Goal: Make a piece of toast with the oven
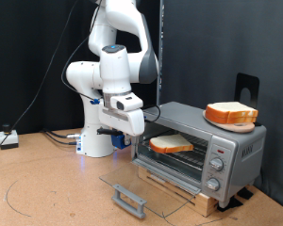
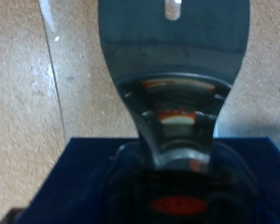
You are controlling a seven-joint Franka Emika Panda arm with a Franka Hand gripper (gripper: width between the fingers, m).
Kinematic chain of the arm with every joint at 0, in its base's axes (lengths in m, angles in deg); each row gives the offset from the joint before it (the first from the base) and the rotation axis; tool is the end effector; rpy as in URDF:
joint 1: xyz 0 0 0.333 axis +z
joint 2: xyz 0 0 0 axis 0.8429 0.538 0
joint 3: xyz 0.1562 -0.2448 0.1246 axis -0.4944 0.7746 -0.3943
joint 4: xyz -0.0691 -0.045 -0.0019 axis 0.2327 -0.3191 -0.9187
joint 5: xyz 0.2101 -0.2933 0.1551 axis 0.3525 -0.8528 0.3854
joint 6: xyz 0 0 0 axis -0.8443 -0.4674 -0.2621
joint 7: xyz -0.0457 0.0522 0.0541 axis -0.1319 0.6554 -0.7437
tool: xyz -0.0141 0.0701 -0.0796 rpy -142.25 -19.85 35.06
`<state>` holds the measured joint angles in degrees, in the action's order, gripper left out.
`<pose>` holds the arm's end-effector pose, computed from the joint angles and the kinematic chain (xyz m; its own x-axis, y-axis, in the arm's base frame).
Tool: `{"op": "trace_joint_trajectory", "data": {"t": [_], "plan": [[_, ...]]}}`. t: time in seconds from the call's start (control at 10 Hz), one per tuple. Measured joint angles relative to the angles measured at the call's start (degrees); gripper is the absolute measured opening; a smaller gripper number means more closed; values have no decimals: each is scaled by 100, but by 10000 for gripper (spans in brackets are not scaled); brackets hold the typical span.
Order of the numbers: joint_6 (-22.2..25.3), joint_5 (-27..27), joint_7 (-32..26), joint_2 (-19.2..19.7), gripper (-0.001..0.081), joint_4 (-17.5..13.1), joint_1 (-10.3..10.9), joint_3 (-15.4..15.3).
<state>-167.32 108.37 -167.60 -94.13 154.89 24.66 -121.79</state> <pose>0.3435 -0.0233 0.3038 0.5002 0.8618 0.0848 0.8638 -0.5034 0.0213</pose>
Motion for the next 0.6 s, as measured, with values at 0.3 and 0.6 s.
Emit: {"op": "trace_joint_trajectory", "data": {"t": [0.3, 0.6], "plan": [[24, 98, 360, -4, 396, -2, 26, -259], [20, 343, 503, -3, 396, -18, 93, -426]]}}
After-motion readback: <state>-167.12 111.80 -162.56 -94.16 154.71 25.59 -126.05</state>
